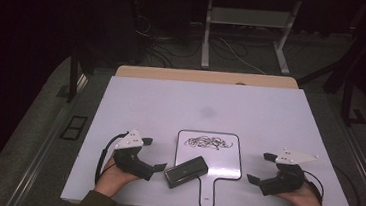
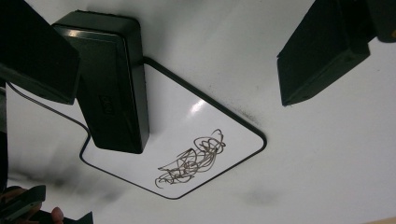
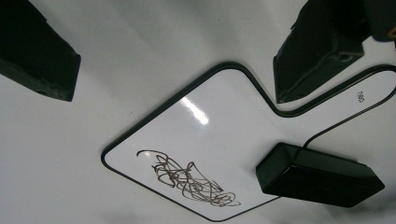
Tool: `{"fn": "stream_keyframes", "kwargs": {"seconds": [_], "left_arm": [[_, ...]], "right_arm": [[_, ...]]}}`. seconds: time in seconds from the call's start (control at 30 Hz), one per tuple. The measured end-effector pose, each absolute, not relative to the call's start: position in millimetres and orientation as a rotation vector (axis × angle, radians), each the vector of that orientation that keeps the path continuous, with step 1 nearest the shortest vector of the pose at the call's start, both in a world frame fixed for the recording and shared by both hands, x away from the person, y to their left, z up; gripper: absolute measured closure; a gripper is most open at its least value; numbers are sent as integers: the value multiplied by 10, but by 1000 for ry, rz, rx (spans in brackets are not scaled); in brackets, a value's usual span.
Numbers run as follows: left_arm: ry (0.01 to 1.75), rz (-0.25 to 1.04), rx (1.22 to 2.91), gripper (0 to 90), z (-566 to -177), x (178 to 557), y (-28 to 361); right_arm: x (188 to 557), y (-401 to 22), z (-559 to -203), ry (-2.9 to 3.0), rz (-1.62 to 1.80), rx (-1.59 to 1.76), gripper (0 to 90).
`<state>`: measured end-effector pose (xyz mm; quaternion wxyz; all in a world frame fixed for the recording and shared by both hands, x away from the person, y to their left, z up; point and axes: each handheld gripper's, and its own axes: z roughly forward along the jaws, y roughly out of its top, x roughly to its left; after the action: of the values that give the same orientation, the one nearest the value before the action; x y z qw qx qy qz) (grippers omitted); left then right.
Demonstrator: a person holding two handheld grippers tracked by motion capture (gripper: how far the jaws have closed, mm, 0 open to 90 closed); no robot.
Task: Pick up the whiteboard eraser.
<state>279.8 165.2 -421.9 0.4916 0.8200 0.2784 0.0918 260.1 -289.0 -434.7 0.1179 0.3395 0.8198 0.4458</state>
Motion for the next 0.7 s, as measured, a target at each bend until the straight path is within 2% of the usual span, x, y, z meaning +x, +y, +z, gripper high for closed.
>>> {"fn": "stream_keyframes", "kwargs": {"seconds": [0.7], "left_arm": [[682,230,1989,0,-4181,2844,1620]], "right_arm": [[2588,-2916,-4356,2382,1345,992,0]]}}
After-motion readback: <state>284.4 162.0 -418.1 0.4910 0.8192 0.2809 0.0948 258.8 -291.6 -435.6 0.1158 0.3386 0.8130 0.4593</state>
